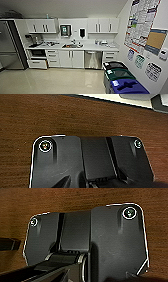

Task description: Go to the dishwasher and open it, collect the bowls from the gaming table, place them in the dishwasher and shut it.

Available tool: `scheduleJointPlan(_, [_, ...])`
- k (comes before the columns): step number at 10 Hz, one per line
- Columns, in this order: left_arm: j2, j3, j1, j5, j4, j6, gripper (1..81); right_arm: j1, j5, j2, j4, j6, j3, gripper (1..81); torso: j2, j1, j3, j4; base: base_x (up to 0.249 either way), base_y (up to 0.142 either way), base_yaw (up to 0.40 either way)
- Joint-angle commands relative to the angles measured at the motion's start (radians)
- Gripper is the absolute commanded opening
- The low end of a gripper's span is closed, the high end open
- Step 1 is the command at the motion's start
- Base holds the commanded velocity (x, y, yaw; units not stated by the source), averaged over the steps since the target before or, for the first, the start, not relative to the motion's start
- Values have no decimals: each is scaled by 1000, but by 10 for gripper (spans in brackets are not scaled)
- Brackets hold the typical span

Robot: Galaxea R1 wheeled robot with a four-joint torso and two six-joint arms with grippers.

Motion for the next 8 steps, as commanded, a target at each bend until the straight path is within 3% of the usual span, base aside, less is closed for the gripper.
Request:
scheduleJointPlan(1, [6, 2, -55, 45, -4, 3, 811, 53, -50, 3, 6, -1, 0, 811, 0, 0, 0, 0, 88, 0, 0])
scheduleJointPlan(3, [6, 2, -55, 45, -6, 3, 811, 53, -51, 3, 6, -1, 0, 811, 0, 0, 0, 0, 85, 0, 0])
scheduleJointPlan(8, [6, 2, -55, 45, -6, 3, 811, 53, -51, 3, 9, -2, 0, 811, 0, 0, 0, 0, 79, 66, 0])
